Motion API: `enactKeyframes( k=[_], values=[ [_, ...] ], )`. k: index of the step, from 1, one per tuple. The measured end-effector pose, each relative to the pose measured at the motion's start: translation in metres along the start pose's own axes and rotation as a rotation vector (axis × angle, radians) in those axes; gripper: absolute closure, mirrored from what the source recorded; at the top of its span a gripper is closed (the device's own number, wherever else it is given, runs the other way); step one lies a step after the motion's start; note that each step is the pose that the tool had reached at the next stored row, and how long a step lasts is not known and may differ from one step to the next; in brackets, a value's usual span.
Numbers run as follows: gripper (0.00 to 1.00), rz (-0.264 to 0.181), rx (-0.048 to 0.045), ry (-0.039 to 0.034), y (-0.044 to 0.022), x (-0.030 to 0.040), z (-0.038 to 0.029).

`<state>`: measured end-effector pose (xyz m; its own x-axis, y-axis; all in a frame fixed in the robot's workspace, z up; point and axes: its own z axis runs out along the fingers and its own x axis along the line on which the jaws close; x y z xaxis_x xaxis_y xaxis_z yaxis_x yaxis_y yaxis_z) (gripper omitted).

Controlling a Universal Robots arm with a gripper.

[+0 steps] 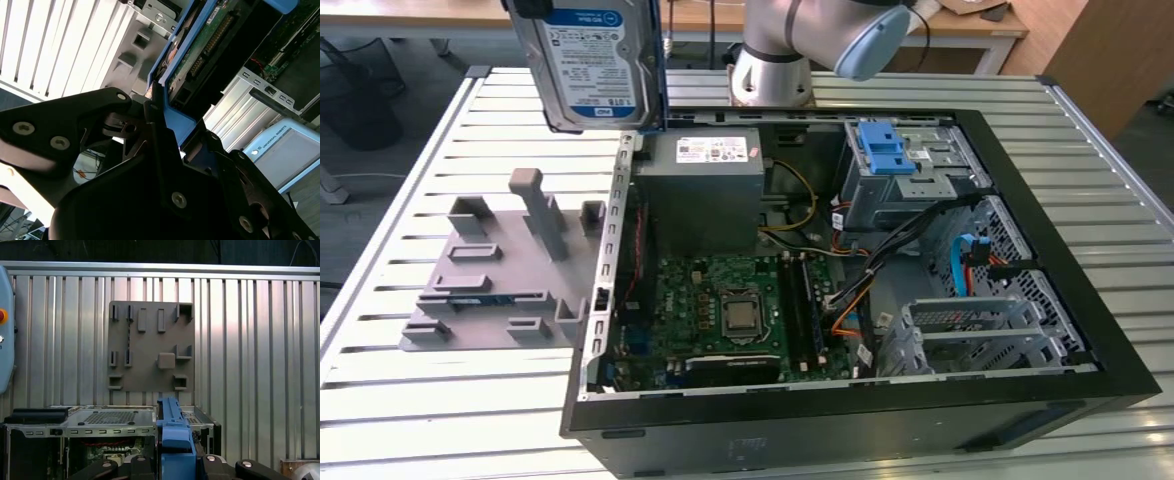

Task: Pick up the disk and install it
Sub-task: 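Pick up the disk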

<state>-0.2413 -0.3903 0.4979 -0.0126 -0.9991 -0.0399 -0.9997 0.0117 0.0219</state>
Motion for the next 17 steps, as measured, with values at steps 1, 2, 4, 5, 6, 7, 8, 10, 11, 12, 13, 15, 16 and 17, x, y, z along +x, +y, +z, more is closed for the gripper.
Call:
enactKeyframes(
  k=[1, 2, 4, 5, 6, 7, 8, 10, 11, 12, 13, 15, 16, 17],
  values=[
    [0.64, 0.000, 0.0000, 0.0000, -0.0015, 0.0001, 0.0000],
    [0.64, 0.000, 0.0000, 0.0000, -0.0031, 0.0001, -0.0001],
    [0.64, 0.000, 0.0000, 0.0000, -0.0071, 0.0003, -0.0002],
    [0.64, 0.000, 0.0001, -0.0001, -0.0095, 0.0003, -0.0002],
    [0.64, 0.000, 0.0000, -0.0001, -0.0118, 0.0003, -0.0002],
    [0.64, 0.000, 0.0000, 0.0000, -0.0141, 0.0003, -0.0003],
    [0.64, 0.000, 0.0000, -0.0001, -0.0163, 0.0003, -0.0003],
    [0.64, 0.000, 0.0000, 0.0000, -0.0211, 0.0002, -0.0005],
    [0.64, 0.000, -0.0001, 0.0000, -0.0236, 0.0002, -0.0006],
    [0.64, 0.000, 0.0000, 0.0000, -0.0258, 0.0002, -0.0006],
    [0.64, 0.000, -0.0001, 0.0000, -0.0280, 0.0001, -0.0006],
    [0.64, 0.000, 0.0000, -0.0001, -0.0322, 0.0001, -0.0007],
    [0.64, 0.000, 0.0000, 0.0000, -0.0342, 0.0001, -0.0007],
    [0.64, 0.000, 0.0000, 0.0000, -0.0362, 0.0001, -0.0008]
  ],
)
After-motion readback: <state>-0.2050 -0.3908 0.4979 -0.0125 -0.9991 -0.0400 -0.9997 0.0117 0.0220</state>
